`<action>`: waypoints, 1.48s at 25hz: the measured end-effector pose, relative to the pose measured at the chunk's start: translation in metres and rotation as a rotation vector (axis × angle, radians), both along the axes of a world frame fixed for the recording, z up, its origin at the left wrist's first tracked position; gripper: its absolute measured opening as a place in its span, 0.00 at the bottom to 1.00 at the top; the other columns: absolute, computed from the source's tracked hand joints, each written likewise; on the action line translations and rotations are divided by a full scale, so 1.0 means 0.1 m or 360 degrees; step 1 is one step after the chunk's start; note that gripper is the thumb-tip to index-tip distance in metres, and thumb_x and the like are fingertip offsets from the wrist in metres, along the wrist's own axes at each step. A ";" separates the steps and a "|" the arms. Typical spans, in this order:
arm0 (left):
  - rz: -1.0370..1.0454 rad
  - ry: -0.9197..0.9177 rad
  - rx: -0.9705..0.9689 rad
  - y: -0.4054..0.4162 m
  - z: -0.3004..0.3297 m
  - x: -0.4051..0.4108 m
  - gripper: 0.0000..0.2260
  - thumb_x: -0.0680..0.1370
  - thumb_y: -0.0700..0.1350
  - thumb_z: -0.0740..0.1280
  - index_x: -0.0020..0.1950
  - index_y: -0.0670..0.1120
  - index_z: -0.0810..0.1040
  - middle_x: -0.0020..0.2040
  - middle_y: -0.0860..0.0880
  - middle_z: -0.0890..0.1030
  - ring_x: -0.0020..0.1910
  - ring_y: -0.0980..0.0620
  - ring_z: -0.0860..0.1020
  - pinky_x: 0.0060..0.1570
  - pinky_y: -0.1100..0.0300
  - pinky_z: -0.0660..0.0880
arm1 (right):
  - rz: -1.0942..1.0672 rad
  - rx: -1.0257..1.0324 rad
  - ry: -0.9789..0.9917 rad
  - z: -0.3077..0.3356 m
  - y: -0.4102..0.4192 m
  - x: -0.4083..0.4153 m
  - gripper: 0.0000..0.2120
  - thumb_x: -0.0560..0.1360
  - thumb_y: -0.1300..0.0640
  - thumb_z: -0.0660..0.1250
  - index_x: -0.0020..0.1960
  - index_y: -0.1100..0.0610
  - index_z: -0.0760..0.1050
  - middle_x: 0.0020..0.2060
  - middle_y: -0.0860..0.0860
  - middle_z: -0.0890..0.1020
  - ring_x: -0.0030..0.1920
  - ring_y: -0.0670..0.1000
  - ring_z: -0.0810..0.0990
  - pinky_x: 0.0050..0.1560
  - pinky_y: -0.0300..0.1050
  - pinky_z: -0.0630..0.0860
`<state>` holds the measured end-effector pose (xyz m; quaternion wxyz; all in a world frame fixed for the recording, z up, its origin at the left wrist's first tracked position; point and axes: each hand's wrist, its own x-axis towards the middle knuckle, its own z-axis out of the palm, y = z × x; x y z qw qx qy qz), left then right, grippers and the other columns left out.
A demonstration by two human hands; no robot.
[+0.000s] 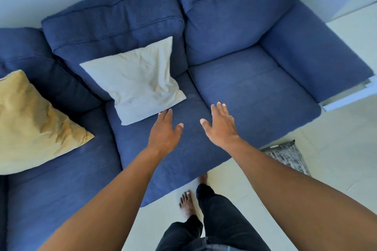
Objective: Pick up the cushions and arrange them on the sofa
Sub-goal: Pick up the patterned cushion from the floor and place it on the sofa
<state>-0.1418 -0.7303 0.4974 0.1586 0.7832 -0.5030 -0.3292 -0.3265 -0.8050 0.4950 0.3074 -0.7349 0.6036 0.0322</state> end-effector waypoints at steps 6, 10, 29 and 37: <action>-0.0482 -0.0107 -0.0004 -0.04 0.07 -1.08 0.32 0.85 0.53 0.62 0.84 0.42 0.53 0.85 0.42 0.53 0.84 0.44 0.47 0.80 0.45 0.53 | -0.0348 -0.0068 0.0067 0.11 0.45 -1.23 0.36 0.85 0.42 0.59 0.86 0.59 0.52 0.87 0.58 0.49 0.87 0.58 0.44 0.83 0.64 0.53; -0.0851 -0.0185 -0.0020 -0.26 -0.03 -2.01 0.33 0.84 0.54 0.63 0.84 0.43 0.53 0.84 0.41 0.54 0.83 0.43 0.48 0.80 0.45 0.54 | -0.0680 -0.0023 0.0041 0.08 0.67 -2.23 0.37 0.85 0.42 0.59 0.86 0.60 0.51 0.87 0.58 0.48 0.87 0.59 0.44 0.83 0.65 0.53; -0.1729 -0.0371 0.0359 -0.99 -1.26 -5.54 0.33 0.84 0.52 0.64 0.84 0.42 0.54 0.84 0.39 0.56 0.83 0.41 0.53 0.79 0.45 0.55 | -0.1453 0.0320 -0.0055 -1.38 1.01 -5.41 0.37 0.85 0.43 0.60 0.86 0.60 0.51 0.86 0.60 0.50 0.86 0.60 0.46 0.82 0.65 0.53; -0.1856 -0.0533 0.0563 -1.60 -3.45 -6.01 0.30 0.83 0.52 0.63 0.82 0.43 0.58 0.81 0.41 0.63 0.80 0.40 0.61 0.76 0.44 0.62 | -0.1665 0.0438 -0.0098 -3.56 0.80 -5.73 0.37 0.85 0.46 0.62 0.85 0.63 0.54 0.85 0.63 0.54 0.86 0.63 0.51 0.82 0.64 0.57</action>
